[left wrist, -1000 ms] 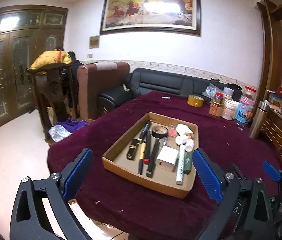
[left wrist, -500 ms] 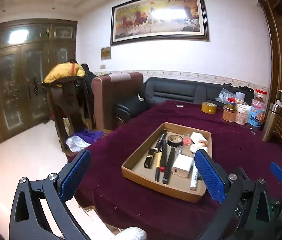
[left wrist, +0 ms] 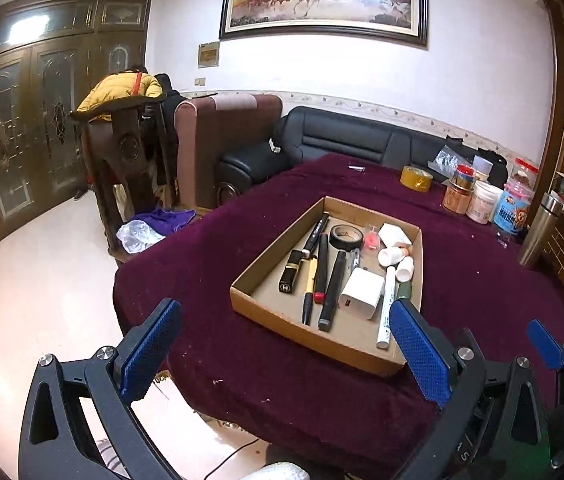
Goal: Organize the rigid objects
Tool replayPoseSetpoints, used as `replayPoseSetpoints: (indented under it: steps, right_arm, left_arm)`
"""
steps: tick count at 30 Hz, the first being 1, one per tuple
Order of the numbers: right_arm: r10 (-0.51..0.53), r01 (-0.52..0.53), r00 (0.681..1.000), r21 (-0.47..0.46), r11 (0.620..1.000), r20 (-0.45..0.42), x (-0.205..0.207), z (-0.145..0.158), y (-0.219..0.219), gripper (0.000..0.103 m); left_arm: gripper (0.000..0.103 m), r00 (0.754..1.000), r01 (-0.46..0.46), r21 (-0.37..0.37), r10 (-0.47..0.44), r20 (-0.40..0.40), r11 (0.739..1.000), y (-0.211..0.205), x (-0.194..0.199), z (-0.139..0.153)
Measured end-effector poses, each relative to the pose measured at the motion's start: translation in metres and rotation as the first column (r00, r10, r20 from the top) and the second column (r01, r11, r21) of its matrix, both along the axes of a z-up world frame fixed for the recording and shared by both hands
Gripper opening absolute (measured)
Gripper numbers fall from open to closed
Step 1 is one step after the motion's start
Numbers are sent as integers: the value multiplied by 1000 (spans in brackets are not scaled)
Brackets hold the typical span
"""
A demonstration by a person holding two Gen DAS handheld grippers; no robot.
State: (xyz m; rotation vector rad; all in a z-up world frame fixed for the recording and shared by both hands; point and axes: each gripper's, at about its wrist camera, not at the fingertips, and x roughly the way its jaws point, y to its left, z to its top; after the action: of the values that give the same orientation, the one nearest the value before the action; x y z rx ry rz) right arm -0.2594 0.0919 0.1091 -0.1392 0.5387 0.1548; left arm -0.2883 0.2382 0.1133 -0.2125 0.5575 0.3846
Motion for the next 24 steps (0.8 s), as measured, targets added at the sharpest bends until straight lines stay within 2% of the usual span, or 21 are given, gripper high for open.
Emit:
replayPoseSetpoints:
  steps: [24]
  right_arm:
    - [19,-19,999,-4,1000,-33,2,-6,6,81]
  left_arm:
    - [102,997,44,5,-43,-62,999,-9,7,-11]
